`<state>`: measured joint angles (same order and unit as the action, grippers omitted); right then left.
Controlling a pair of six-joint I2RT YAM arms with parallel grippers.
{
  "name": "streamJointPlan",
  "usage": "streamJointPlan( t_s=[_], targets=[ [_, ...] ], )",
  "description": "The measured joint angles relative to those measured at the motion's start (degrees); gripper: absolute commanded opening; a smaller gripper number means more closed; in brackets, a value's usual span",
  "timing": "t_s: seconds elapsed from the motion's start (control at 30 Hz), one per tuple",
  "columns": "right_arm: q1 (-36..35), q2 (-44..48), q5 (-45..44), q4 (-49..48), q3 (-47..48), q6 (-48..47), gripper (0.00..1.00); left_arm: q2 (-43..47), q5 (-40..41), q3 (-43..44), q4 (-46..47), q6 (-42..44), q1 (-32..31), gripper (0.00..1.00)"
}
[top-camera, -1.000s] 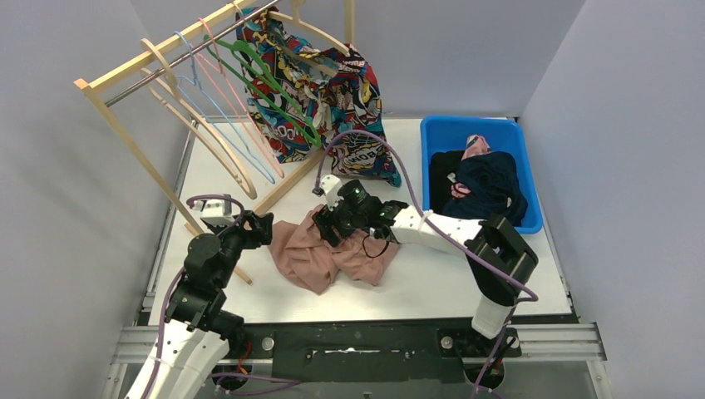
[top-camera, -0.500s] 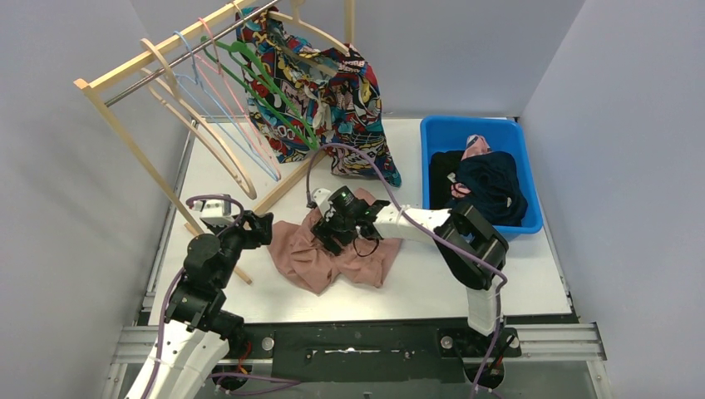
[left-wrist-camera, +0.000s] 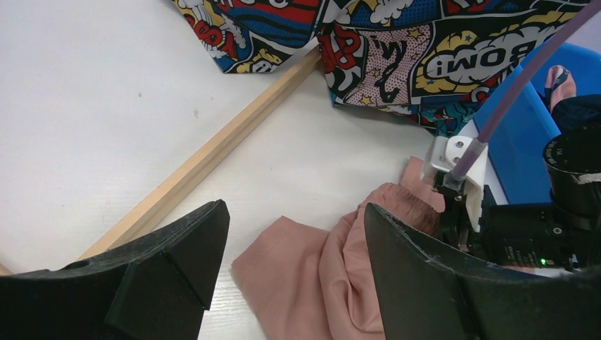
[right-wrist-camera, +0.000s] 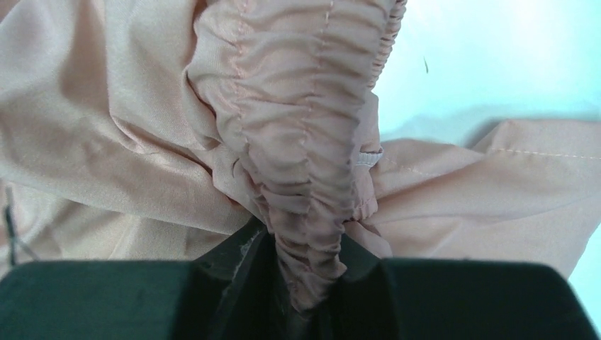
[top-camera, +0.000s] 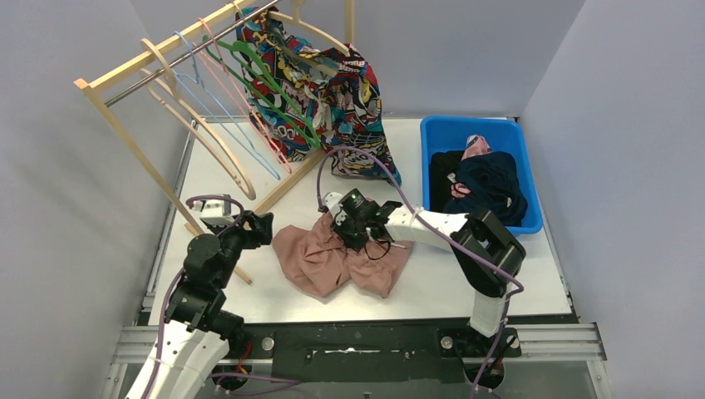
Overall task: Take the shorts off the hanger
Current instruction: Pick up the shorts at the center of the board.
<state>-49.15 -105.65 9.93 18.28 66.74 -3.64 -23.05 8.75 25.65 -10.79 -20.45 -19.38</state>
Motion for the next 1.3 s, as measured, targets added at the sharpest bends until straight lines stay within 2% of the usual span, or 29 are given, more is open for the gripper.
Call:
streamJointPlan(
  t_s=[0.17, 0.33, 0.67, 0.97, 1.1, 1.3],
  targets=[
    [0.3, 5.9, -1.0, 0.6, -4.0, 0.7, 0.03, 0.0, 0.0, 0.0, 0.0, 0.0, 0.0, 0.7],
    [0.9, 15.8, -2.7, -2.0, -8.3, 2.0, 0.0, -0.1, 0.0, 0.0, 0.0, 0.0, 0.0, 0.7],
    [1.9, 30.4, -12.9, -8.8, -14.3, 5.0, 0.0, -0.1, 0.0, 0.0, 0.0, 0.0, 0.0, 0.69],
    [2.0, 51.3, -25.6, -16.7, -23.7, 8.2, 0.0, -0.1, 0.0, 0.0, 0.0, 0.0, 0.0, 0.69],
    [2.4, 56.2, -33.6, -18.2, -22.1, 7.0, 0.0, -0.1, -0.2, 0.0, 0.0, 0.0, 0.0, 0.69],
    [6.5, 53.7, -46.6, -19.1, -10.5, -0.5, 0.0, -0.1, -0.3, 0.0, 0.0, 0.1, 0.0, 0.69]
  ],
)
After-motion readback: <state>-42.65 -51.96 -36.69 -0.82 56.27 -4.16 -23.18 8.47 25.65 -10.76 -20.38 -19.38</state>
